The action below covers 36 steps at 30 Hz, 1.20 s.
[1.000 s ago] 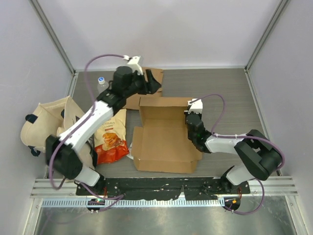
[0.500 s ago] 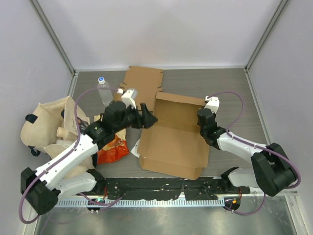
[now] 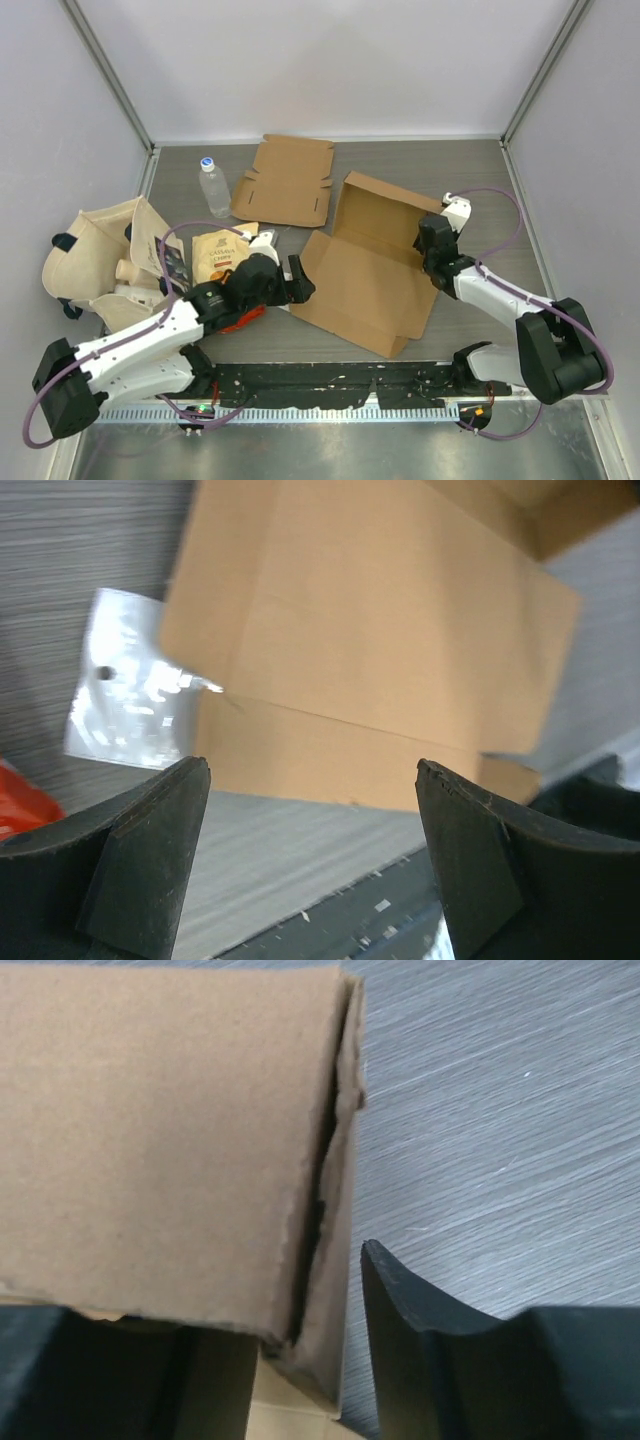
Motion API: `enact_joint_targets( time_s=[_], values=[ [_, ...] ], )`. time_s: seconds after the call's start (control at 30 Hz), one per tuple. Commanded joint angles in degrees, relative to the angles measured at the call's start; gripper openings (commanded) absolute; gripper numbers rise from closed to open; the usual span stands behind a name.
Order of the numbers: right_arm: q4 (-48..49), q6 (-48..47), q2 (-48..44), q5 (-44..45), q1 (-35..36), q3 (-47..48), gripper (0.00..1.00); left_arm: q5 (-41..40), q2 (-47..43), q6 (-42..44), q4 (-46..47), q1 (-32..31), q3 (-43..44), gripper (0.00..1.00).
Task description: Fold the paper box
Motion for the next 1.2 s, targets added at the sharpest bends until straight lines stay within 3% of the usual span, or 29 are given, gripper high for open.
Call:
enact_joint_targets(
  time_s=[0.0, 0.17, 0.3, 0.43, 0.53, 0.57, 0.63, 0.67, 0.77, 0.83, 1.0, 1.17],
  values=[
    [-2.8, 1.18, 0.59, -3.8, -0.17, 3.55, 0.51, -12.64, 5.76, -2.01, -2.47, -0.08, 1.93, 0.89],
    [-10.7, 2.23, -0.2, -6.26, -0.25, 5.4, 0.75, -15.47, 11.57, 0.09, 4.54, 0.27, 0.0, 0.93],
    [-17.56, 3.72, -3.18, -10.47, -0.34, 7.42, 0.8, -11.17, 15.35, 2.12, 12.27, 0.71, -1.31, 0.78],
    [-28.71, 6.53, -6.44, -12.06, -0.34, 10.24, 0.82, -10.01, 22.02, 2.39, 11.76, 1.23, 0.17, 0.72],
    [-36.89, 9.69, -9.16, -12.5, -0.25, 11.12, 0.84, -8.79, 24.41, 2.3, 12.72, 1.58, -0.08, 0.61],
    [-39.08, 10.57, -11.17, -13.2, -0.25, 11.03, 0.84, -8.43, 25.72, 2.38, 13.68, 1.5, -0.17, 0.49],
    [-41.03, 12.94, -13.72, -14.0, -0.08, 11.38, 0.84, -5.73, 26.52, 2.91, 14.39, 1.85, 0.43, 0.33],
    [-42.6, 13.21, -15.04, -14.43, 0.18, 11.73, 0.84, -5.36, 26.78, 3.35, 13.87, 1.85, 0.88, 0.16],
    [-46.82, 11.73, -19.0, -12.52, 0.89, 14.89, 0.84, -2.99, 24.87, 6.41, 10.28, 1.85, 3.6, 0.0],
    [-48.59, 8.23, -20.68, -11.72, 1.15, 18.58, 0.84, -0.97, 23.89, 9.4, 4.25, 1.94, 7.63, 0.0],
    [-48.17, -0.3, -21.82, -25.46, 4.83, 26.83, 0.84, 0.8, 24.06, 16.0, -13.7, 3.34, 23.25, 0.0],
    [-41.14, -10.66, -18.4, -26.3, 27.22, 28.87, 0.85, 10.18, 24.58, 16.27, -20.4, 6.06, 31.19, 0.0]
  ],
)
